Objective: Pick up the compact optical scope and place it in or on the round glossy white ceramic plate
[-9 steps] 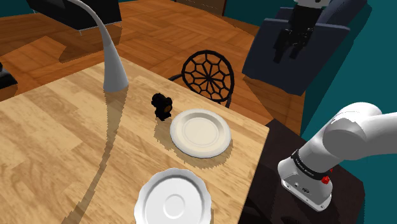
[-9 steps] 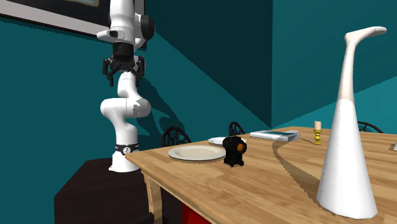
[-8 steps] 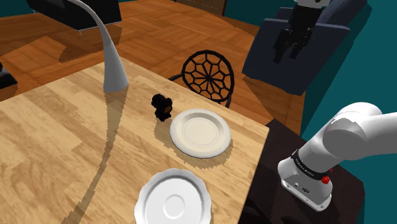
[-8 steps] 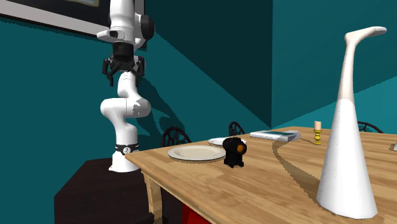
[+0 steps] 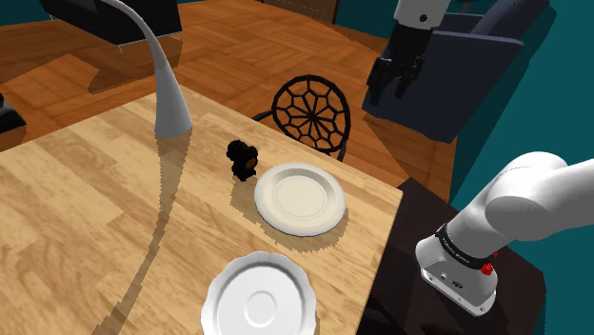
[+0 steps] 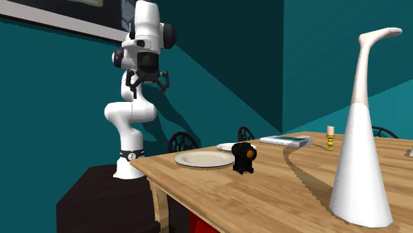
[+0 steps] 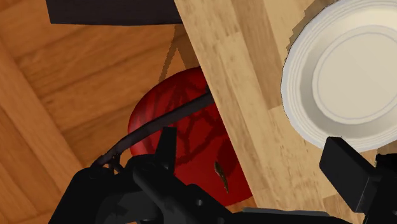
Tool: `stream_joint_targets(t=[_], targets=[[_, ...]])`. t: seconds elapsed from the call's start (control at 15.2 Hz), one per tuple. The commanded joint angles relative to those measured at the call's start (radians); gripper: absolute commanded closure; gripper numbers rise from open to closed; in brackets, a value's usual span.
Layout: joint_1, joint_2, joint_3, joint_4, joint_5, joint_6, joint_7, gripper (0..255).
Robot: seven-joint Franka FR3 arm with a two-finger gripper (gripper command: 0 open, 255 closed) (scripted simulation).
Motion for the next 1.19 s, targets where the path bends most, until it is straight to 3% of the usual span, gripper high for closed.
stream_joint_targets(t=[0.0,0.59,1.12], targets=[[0.014,0.042,0.033,0.002,0.017,0.051,0.029,0],[0.052,0.298,0.174,0.099,0.030,0.252,0.155,0],[0.081,0.568,0.280,0.265,-0.055,0.378,0.297,0]])
